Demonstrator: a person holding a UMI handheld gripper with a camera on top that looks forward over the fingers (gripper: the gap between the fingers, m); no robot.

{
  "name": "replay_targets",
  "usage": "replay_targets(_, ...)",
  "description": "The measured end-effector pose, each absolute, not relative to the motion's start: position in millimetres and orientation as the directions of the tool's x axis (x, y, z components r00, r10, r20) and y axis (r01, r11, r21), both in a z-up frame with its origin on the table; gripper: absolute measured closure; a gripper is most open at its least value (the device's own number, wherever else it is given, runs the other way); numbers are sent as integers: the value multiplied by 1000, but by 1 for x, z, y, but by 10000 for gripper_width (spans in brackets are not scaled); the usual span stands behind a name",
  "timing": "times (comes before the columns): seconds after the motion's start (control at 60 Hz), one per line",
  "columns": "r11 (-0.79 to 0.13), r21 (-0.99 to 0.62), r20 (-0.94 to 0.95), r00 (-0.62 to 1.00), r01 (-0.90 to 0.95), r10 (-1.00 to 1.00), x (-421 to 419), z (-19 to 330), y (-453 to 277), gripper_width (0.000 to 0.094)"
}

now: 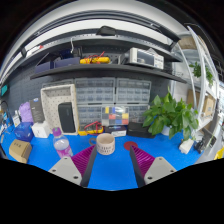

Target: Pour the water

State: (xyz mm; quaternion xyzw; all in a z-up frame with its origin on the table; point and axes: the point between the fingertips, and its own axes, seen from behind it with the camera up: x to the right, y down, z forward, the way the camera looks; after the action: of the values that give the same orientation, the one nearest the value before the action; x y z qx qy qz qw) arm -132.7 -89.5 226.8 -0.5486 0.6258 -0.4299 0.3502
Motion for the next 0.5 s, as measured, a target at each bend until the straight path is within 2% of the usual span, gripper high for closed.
replay_targets(0.083,39,-912,18,-134,-409,-991,-139,208,-73,271)
replay_targets(0.117,38,-912,14,-123,-409,-992,-141,186,-58,272)
replay_targets(0.267,7,-903,3,-23,-429,-1000,-151,135,3,268)
replay_targets(0.367,2,-899,-20,37,-439,-999,-149,111,41,263)
replay_targets(0.5,-15,-899,-15,65,-437,-998,-123,97,68,264)
